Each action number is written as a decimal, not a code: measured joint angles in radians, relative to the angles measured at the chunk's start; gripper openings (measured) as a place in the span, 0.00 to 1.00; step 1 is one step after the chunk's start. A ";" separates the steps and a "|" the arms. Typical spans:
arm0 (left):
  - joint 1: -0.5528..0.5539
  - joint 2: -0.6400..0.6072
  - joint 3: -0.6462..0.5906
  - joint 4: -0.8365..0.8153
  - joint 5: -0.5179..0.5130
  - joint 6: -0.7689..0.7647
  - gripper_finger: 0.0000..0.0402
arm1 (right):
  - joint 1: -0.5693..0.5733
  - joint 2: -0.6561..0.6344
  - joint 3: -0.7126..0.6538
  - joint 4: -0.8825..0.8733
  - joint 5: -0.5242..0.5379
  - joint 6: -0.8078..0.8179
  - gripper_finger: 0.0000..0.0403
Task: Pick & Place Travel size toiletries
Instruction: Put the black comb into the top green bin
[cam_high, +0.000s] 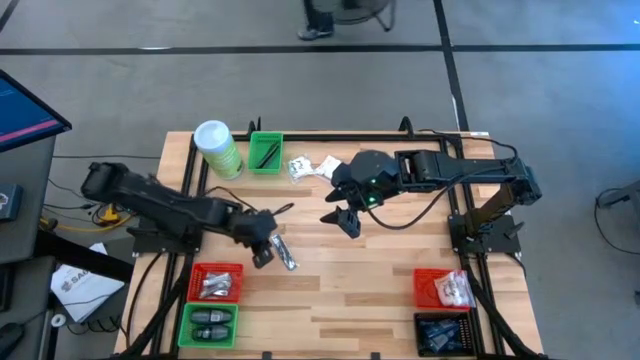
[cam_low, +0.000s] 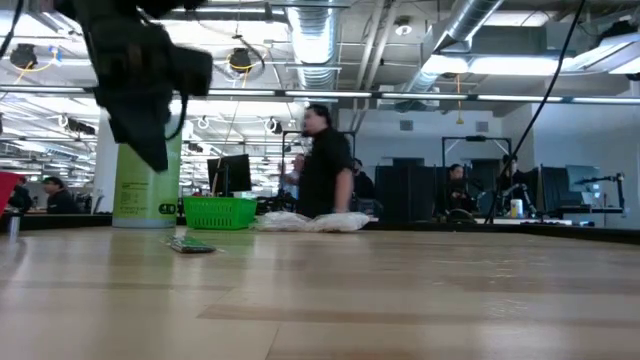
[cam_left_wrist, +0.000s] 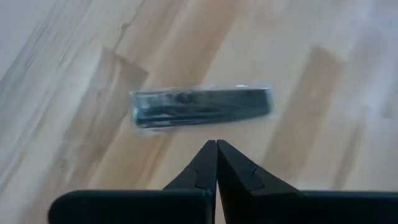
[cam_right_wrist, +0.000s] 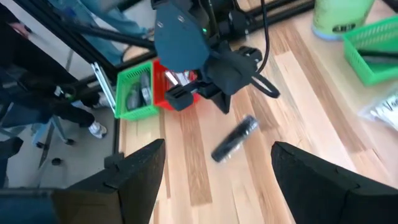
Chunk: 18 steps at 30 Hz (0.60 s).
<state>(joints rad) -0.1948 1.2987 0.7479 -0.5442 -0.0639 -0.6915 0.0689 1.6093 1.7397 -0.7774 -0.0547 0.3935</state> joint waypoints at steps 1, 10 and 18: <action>0.011 0.023 0.000 0.005 0.007 0.006 0.00 | 0.000 0.000 0.000 -0.013 0.000 0.000 0.70; 0.039 0.213 -0.001 0.219 0.118 0.034 0.00 | 0.002 0.000 0.000 -0.062 0.001 0.000 0.70; 0.018 0.284 -0.001 0.270 0.121 0.012 0.00 | 0.002 0.000 0.000 -0.102 0.003 0.000 0.70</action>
<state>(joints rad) -0.1767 1.5829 0.7471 -0.2744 0.0570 -0.6800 0.0704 1.6093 1.7393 -0.8797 -0.0517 0.3939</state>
